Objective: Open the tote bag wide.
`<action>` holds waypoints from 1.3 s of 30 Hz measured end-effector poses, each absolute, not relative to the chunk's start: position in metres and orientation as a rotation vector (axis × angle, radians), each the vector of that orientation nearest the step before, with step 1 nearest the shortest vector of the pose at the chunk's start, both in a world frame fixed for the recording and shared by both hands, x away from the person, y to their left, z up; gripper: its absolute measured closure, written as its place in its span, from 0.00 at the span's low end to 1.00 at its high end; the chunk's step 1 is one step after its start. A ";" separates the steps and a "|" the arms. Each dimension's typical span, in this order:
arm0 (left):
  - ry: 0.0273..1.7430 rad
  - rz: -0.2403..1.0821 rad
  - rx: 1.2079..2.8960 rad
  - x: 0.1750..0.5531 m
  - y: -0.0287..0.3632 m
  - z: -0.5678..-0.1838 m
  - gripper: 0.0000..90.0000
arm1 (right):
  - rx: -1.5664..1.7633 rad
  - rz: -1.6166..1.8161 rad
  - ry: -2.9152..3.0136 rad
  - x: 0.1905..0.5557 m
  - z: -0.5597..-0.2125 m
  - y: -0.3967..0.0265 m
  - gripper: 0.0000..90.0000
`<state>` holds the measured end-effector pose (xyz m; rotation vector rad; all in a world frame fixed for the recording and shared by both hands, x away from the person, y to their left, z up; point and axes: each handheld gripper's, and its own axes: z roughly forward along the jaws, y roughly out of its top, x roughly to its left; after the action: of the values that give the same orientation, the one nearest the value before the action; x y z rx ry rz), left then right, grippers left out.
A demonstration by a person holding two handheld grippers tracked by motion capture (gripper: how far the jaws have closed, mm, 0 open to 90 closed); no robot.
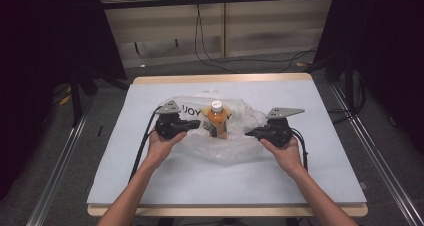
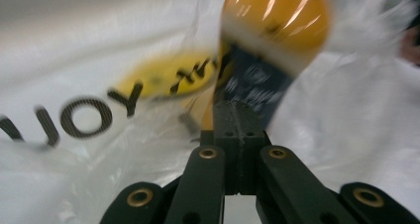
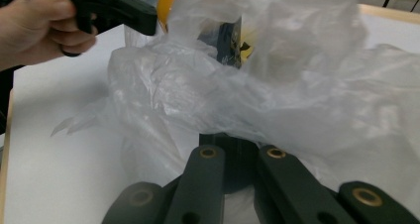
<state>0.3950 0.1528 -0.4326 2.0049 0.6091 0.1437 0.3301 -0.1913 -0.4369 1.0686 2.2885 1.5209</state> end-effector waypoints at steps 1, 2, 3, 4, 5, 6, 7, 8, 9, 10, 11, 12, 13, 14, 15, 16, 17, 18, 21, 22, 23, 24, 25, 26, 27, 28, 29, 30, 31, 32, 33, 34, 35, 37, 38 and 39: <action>0.630 0.122 2.046 0.399 0.145 -0.447 1.00 | 1.069 1.523 2.287 0.332 -0.438 -0.190 1.00; 0.633 0.104 2.065 0.399 0.141 -0.454 1.00 | 1.074 1.533 2.286 0.333 -0.438 -0.189 1.00; 0.639 0.085 2.090 0.398 0.136 -0.460 1.00 | 1.073 1.538 2.283 0.334 -0.438 -0.188 1.00; 0.632 0.074 2.124 0.397 0.132 -0.464 1.00 | 1.067 1.546 2.286 0.335 -0.437 -0.187 1.00; 0.622 0.064 2.145 0.395 0.129 -0.468 1.00 | 1.061 1.567 2.281 0.336 -0.435 -0.185 1.00; 0.611 0.058 2.154 0.392 0.128 -0.468 1.00 | 1.058 1.586 2.276 0.335 -0.433 -0.184 1.00; 0.595 0.053 2.151 0.389 0.127 -0.467 1.00 | 1.046 1.607 2.282 0.334 -0.430 -0.183 1.00; 0.580 0.048 2.153 0.385 0.128 -0.464 1.00 | 1.025 1.621 2.283 0.331 -0.426 -0.181 1.00; 0.566 0.056 2.159 0.381 0.129 -0.459 1.00 | 1.005 1.637 2.287 0.328 -0.423 -0.180 1.00; 0.548 0.070 2.142 0.377 0.132 -0.454 1.00 | 0.979 1.650 2.292 0.324 -0.419 -0.179 1.00; 0.532 0.065 2.129 0.374 0.135 -0.448 1.00 | 0.961 1.656 2.287 0.321 -0.416 -0.179 1.00; 0.529 0.079 2.117 0.370 0.137 -0.441 1.00 | 0.955 1.666 2.283 0.318 -0.412 -0.179 1.00; 0.516 0.084 2.097 0.367 0.139 -0.435 1.00 | 0.947 1.668 2.275 0.316 -0.409 -0.180 1.00; 0.504 0.087 2.092 0.365 0.141 -0.428 1.00 | 0.940 1.665 2.267 0.314 -0.405 -0.180 1.00; 0.504 0.087 2.092 0.365 0.141 -0.428 1.00 | 0.940 1.665 2.267 0.314 -0.405 -0.180 1.00; 0.490 0.102 2.073 0.362 0.143 -0.421 1.00 | 0.931 1.671 2.262 0.313 -0.401 -0.180 1.00; 0.480 0.108 2.057 0.360 0.144 -0.415 1.00 | 0.920 1.682 2.251 0.311 -0.396 -0.180 1.00; 0.468 0.128 2.047 0.358 0.146 -0.408 1.00 | 0.896 1.698 2.239 0.306 -0.388 -0.181 1.00; 0.450 0.145 2.023 0.356 0.150 -0.398 1.00 | 0.875 1.721 2.222 0.302 -0.380 -0.183 1.00; 0.447 0.157 2.005 0.357 0.153 -0.391 1.00 | 0.869 1.717 2.210 0.302 -0.377 -0.183 1.00; 0.451 0.163 1.992 0.359 0.155 -0.387 1.00 | 0.867 1.710 2.203 0.302 -0.373 -0.184 1.00; 0.459 0.176 1.981 0.363 0.156 -0.383 1.00 | 0.863 1.710 2.202 0.304 -0.370 -0.185 1.00; 0.459 0.176 1.981 0.363 0.156 -0.383 1.00 | 0.866 1.698 2.200 0.306 -0.366 -0.185 1.00; 0.470 0.200 1.977 0.370 0.158 -0.375 1.00 | 0.871 1.692 2.203 0.310 -0.363 -0.184 1.00; 0.475 0.211 1.988 0.375 0.157 -0.371 1.00 | 0.873 1.686 2.210 0.316 -0.360 -0.183 1.00; 0.475 0.211 1.988 0.375 0.157 -0.371 1.00 | 0.873 1.686 2.210 0.316 -0.360 -0.183 1.00; 0.475 0.218 2.034 0.386 0.154 -0.366 1.00 | 0.872 1.658 2.215 0.327 -0.354 -0.179 1.00; 0.488 0.229 2.063 0.393 0.152 -0.364 1.00 | 0.876 1.644 2.224 0.335 -0.351 -0.176 1.00; 0.491 0.246 2.092 0.399 0.150 -0.364 1.00 | 0.887 1.639 2.228 0.342 -0.349 -0.174 1.00; 0.496 0.237 2.121 0.406 0.148 -0.364 1.00 | 0.892 1.623 2.238 0.351 -0.348 -0.171 1.00; 0.506 0.252 2.157 0.412 0.146 -0.367 1.00 | 0.899 1.597 2.264 0.359 -0.348 -0.168 1.00; 0.506 0.252 2.157 0.412 0.146 -0.367 1.00 | 0.899 1.597 2.264 0.359 -0.348 -0.168 1.00; 0.519 0.247 2.245 0.422 0.140 -0.380 1.00 | 0.929 1.506 2.310 0.374 -0.357 -0.162 1.00; 0.536 0.245 2.318 0.428 0.135 -0.398 1.00 | 0.942 1.424 2.372 0.384 -0.372 -0.156 1.00; 0.511 0.239 2.379 0.432 0.135 -0.405 1.00 | 0.947 1.404 2.401 0.386 -0.380 -0.155 1.00; 0.512 0.234 2.420 0.433 0.134 -0.413 1.00 | 0.956 1.376 2.430 0.388 -0.389 -0.154 1.00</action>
<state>0.4326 0.1338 -0.4130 2.4197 0.5117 0.2343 0.3882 -0.1541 -0.3892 0.9556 2.4299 1.3756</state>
